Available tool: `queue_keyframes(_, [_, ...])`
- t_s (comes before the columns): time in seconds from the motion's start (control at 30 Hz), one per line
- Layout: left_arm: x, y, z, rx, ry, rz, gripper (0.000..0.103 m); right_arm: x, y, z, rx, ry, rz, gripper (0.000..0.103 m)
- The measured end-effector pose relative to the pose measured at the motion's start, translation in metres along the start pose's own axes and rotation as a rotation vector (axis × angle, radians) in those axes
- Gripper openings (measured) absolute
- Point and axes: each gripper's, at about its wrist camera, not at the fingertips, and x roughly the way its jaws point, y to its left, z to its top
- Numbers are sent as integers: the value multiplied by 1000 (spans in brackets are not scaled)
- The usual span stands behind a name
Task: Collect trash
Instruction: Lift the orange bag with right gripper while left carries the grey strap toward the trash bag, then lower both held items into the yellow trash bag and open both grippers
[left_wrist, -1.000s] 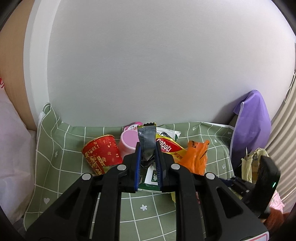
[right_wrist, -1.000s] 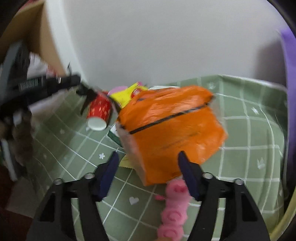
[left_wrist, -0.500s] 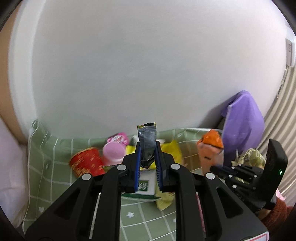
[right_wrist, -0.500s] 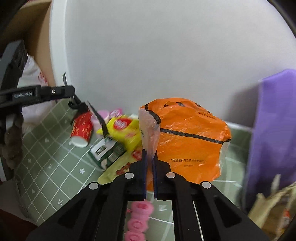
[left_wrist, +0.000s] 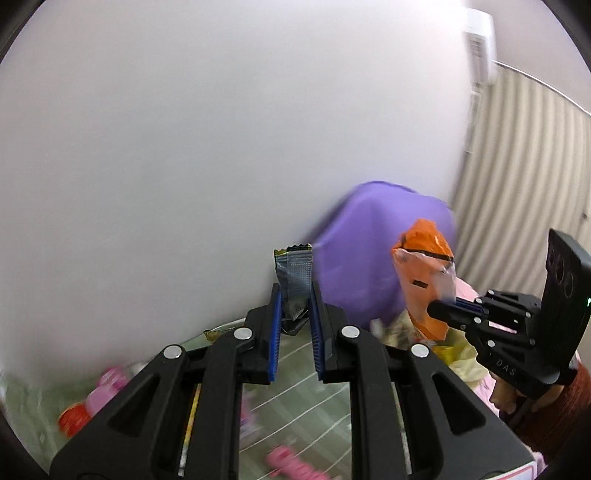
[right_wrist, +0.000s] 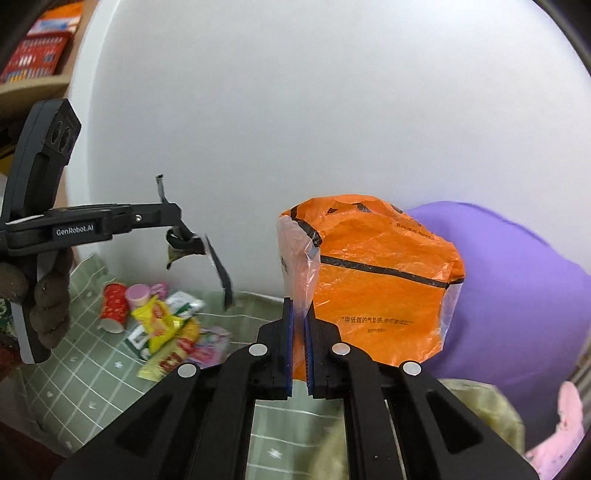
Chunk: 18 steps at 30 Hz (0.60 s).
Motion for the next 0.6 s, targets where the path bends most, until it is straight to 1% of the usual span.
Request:
queue_keyframes(0.1, [14, -36, 8, 55, -4, -81, 14, -22, -22, -6, 18, -2, -60, 7])
queue_keyframes(0.23, [33, -79, 12, 117, 4, -176, 14, -47, -47, -23, 60, 16, -142, 7])
queue_keyframes(0.33, [45, -107, 12, 153, 19, -237, 14, -64, -64, -38, 102, 23, -177, 7])
queue_keyframes(0.43, [61, -129, 13, 161, 47, -305, 14, -78, -81, -52, 146, 20, -185, 7])
queue_keyframes(0.53, [75, -151, 20, 159, 63, -352, 14, -84, -97, -68, 202, 25, -143, 7])
queue_keyframes(0.6, [76, -159, 29, 167, 56, -374, 14, -82, -105, -79, 229, 39, -114, 7])
